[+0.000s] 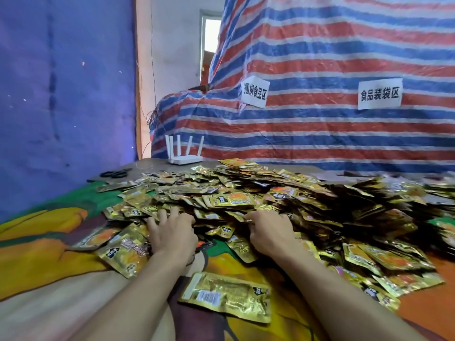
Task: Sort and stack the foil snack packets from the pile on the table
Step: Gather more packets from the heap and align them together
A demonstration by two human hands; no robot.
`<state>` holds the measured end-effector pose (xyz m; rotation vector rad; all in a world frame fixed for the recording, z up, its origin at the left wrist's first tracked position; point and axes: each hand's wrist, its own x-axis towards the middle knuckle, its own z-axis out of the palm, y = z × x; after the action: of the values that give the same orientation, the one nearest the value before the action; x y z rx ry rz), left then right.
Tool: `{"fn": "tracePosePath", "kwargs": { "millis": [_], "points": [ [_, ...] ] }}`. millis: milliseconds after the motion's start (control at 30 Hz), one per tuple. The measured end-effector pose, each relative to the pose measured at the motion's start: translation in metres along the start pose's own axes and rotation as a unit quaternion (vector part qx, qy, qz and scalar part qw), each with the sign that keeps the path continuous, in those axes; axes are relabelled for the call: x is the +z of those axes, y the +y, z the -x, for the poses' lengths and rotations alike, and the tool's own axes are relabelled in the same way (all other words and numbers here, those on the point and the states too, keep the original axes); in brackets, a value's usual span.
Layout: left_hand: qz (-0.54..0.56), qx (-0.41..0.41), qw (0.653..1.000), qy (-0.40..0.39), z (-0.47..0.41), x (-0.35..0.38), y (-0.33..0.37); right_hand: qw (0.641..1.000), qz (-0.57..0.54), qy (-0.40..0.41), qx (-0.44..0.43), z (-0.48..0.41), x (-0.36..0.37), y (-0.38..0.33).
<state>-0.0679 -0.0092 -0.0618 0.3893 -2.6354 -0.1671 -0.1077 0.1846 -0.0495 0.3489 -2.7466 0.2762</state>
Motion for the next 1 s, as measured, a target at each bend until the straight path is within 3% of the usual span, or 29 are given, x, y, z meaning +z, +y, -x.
{"fn": "tracePosePath", "kwargs": {
  "millis": [167, 400, 633, 900, 1000],
  "points": [
    [-0.003, 0.022, 0.998, 0.062, 0.0, 0.002, 0.004, 0.997, -0.032, 0.072, -0.023, 0.005, -0.008, -0.003],
    [-0.003, 0.017, 1.0, 0.016, -0.001, 0.003, 0.003, 0.972, -0.121, 0.186, -0.075, 0.01, -0.019, -0.009],
    [0.033, 0.008, 0.997, 0.074, -0.001, -0.001, 0.003, 0.912, -0.346, 0.212, -0.051, 0.01, -0.024, 0.001],
    [0.098, 0.061, 0.986, 0.12, 0.002, -0.015, 0.008, 0.869, -0.446, 0.216, 0.001, 0.01, -0.026, 0.007],
    [0.17, 0.061, 0.969, 0.17, 0.004, -0.025, 0.008, 0.862, -0.457, 0.221, -0.002, 0.01, -0.024, 0.007]
  ]
}}
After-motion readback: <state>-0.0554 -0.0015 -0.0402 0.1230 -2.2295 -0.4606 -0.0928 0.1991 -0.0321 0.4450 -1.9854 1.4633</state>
